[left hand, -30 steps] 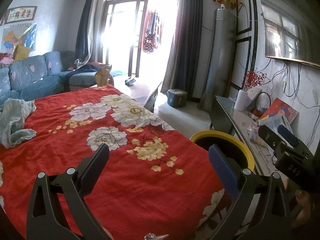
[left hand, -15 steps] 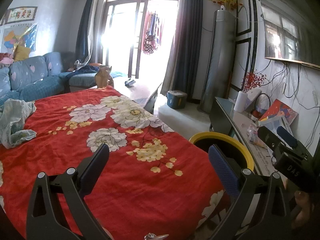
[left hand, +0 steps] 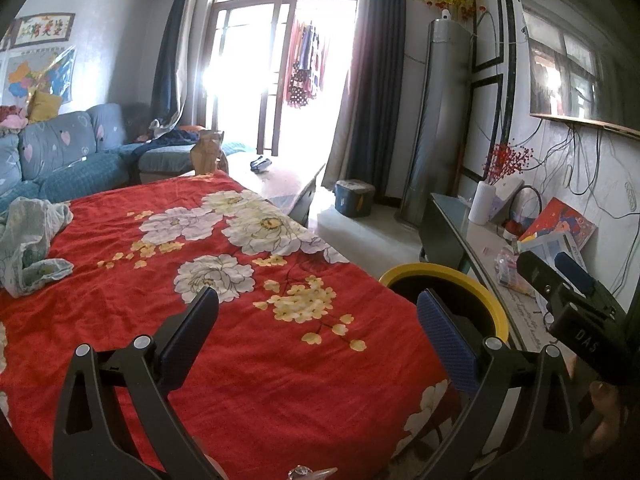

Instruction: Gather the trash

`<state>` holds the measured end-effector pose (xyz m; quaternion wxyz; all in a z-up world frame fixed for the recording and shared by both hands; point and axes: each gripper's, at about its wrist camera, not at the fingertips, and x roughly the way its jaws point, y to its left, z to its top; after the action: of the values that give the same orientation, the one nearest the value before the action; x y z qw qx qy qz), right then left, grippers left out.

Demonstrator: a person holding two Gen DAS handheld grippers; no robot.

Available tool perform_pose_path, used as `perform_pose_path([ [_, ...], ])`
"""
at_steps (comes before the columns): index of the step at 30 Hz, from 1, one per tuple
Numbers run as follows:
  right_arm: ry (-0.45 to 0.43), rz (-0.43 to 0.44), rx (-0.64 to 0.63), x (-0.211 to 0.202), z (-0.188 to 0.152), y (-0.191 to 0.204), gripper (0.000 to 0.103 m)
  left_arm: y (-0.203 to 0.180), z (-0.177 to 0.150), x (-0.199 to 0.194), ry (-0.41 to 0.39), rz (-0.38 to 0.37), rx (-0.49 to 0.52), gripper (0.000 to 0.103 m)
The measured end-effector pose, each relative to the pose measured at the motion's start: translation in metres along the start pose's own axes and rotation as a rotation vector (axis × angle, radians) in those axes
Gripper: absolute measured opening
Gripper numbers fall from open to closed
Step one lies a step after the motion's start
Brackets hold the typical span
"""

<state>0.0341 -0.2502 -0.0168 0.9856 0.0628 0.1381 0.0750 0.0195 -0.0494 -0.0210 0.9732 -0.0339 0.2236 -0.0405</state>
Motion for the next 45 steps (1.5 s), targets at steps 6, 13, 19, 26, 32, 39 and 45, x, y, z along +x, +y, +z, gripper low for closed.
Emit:
perform_pose_path([
  [6,0.011,0.022,0.008,-0.001,0.001,0.003,0.092,0.001,0.003,0.002,0.044,0.004,-0.013,0.097],
  [13,0.101,0.28,-0.03,0.012,0.03,0.077,0.092,0.067,0.01,-0.029,0.099,0.103,-0.124,0.097],
  [19,0.414,0.644,-0.11,0.061,0.034,0.266,0.092,0.236,-0.01,-0.079,0.191,0.516,-0.306,0.097],
  [26,0.738,0.813,-0.472,0.095,-0.076,0.506,0.092,0.428,-0.088,-0.128,0.395,0.864,-0.58,0.097],
  [32,0.741,0.755,-0.61,0.117,-0.141,0.575,0.093,0.457,-0.116,-0.126,0.397,0.883,-0.64,0.098],
  [39,0.725,0.76,-0.626,0.113,-0.147,0.588,0.093,0.455,-0.115,-0.118,0.4,0.893,-0.629,0.098],
  [45,0.724,0.76,-0.626,0.114,-0.145,0.589,0.093,0.457,-0.119,-0.121,0.398,0.9,-0.632,0.098],
])
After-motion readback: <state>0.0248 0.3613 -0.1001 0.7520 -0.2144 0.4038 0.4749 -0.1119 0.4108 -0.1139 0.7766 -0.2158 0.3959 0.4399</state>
